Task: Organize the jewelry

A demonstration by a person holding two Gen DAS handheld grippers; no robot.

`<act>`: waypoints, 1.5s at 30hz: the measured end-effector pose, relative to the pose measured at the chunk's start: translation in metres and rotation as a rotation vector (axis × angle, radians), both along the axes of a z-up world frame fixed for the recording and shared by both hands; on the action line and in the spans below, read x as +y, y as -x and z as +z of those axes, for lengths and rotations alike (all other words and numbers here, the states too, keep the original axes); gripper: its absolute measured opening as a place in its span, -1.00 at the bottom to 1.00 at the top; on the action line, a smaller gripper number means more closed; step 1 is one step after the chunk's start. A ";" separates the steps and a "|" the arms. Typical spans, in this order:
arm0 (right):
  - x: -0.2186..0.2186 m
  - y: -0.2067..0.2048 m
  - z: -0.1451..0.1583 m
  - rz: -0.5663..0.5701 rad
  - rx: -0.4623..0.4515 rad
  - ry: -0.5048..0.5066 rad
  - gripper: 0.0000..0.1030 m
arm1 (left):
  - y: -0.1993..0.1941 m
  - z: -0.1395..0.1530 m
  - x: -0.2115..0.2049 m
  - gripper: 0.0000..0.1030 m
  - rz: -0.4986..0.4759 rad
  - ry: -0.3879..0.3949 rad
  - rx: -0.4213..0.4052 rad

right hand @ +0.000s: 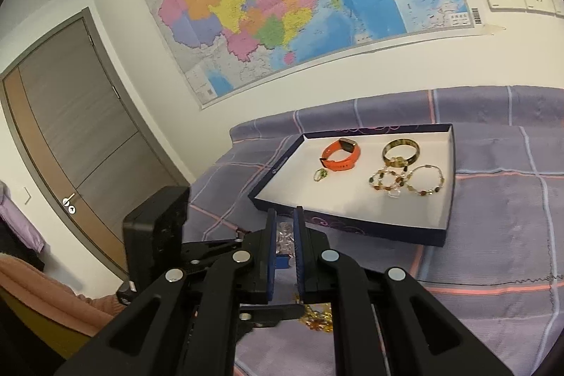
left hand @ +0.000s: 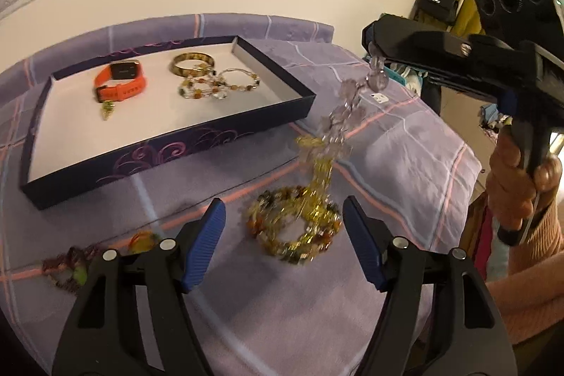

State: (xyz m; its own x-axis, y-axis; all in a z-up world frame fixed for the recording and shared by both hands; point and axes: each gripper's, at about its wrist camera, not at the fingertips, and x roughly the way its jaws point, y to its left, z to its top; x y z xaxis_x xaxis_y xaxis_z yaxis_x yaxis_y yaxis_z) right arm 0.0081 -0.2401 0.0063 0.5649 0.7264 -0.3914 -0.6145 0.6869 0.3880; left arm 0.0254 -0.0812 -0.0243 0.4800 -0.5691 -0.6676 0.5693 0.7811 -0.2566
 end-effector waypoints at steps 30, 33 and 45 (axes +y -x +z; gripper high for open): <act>-0.033 -0.044 -0.066 -0.258 0.164 0.111 -0.46 | -0.016 0.070 0.058 -0.84 -0.026 0.363 0.033; -0.011 -0.026 -0.056 -0.149 0.077 0.155 -0.14 | -0.022 0.063 0.058 -0.84 -0.013 0.360 0.048; 0.072 -0.025 -0.057 0.058 -0.005 0.244 -0.93 | -0.024 0.060 0.059 -0.84 -0.001 0.340 0.051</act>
State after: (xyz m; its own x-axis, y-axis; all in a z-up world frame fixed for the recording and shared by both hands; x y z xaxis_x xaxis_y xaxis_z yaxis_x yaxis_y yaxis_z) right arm 0.0329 -0.1678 -0.0509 0.5280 0.6417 -0.5563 -0.6569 0.7237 0.2113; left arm 0.0492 -0.0217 0.0353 0.4500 -0.7638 -0.4627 0.5502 0.6452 -0.5301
